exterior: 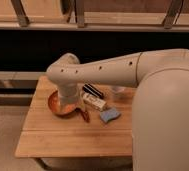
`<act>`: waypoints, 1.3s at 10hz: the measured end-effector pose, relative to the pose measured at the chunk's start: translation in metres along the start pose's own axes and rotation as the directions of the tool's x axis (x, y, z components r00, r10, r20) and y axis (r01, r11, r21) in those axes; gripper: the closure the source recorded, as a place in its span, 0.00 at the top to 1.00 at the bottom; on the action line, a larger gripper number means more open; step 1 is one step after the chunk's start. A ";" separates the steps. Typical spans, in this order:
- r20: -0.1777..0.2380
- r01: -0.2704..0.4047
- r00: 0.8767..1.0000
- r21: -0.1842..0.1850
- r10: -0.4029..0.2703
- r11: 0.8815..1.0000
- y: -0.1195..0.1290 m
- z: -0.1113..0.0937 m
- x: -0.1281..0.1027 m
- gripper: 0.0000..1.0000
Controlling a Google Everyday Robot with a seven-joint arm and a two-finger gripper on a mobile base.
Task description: Push the ceramic bowl across the table
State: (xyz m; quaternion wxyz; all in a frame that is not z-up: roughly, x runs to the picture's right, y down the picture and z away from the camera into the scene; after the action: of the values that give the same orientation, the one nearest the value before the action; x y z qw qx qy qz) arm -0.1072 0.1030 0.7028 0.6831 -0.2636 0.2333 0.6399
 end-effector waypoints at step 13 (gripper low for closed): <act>0.000 0.000 1.000 0.000 0.000 1.000 0.000 0.000 0.000 0.36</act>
State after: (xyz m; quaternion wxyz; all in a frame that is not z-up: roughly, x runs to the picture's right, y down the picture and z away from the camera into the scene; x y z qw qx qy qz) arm -0.1072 0.1031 0.7028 0.6831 -0.2636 0.2333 0.6399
